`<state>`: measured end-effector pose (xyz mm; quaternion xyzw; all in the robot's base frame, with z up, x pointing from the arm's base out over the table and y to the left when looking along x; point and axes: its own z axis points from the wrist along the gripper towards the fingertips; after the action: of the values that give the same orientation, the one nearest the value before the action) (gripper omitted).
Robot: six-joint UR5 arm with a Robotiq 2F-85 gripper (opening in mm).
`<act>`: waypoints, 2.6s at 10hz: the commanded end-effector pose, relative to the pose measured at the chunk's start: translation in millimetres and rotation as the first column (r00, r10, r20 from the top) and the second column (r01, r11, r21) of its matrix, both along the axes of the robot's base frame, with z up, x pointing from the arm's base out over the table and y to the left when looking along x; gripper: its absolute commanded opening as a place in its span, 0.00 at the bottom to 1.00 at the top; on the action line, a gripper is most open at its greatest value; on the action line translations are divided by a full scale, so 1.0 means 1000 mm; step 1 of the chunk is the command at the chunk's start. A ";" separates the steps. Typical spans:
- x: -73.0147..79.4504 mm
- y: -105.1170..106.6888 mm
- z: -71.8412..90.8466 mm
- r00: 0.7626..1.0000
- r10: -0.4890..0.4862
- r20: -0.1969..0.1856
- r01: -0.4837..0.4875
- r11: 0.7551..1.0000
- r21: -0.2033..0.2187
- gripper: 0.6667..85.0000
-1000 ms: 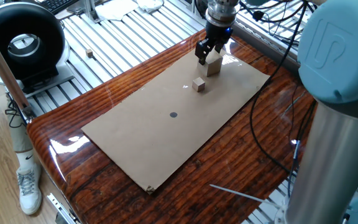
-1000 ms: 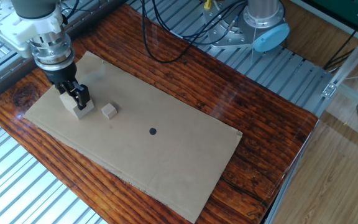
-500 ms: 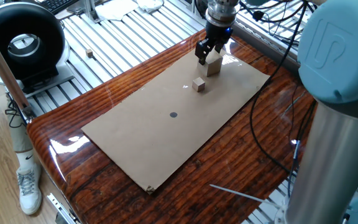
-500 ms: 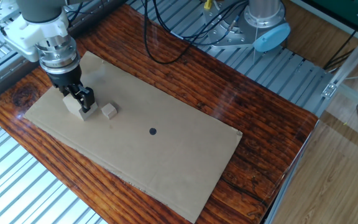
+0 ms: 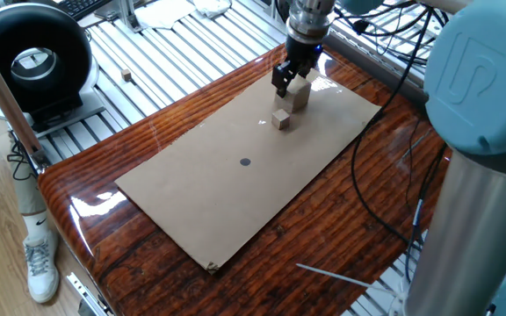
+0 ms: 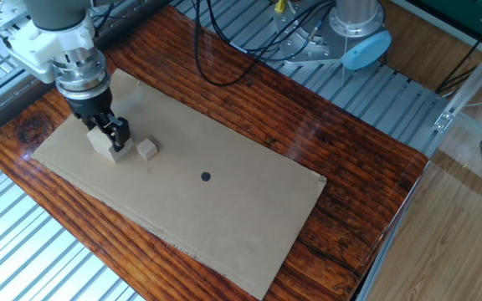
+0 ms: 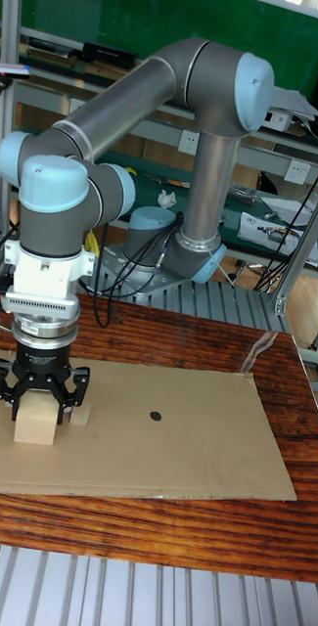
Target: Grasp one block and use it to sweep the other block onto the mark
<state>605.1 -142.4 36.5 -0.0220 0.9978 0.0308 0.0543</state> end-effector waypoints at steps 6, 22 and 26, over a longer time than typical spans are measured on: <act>-0.003 0.027 0.001 0.999 -0.031 0.020 0.030 0.999 0.032 0.75; -0.019 0.100 -0.004 0.997 -0.058 0.044 0.056 0.997 0.057 0.75; -0.023 0.127 0.000 0.995 -0.085 0.044 0.083 0.995 0.054 0.75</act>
<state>583.8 -31.4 33.5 0.0100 0.9958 0.0499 0.0760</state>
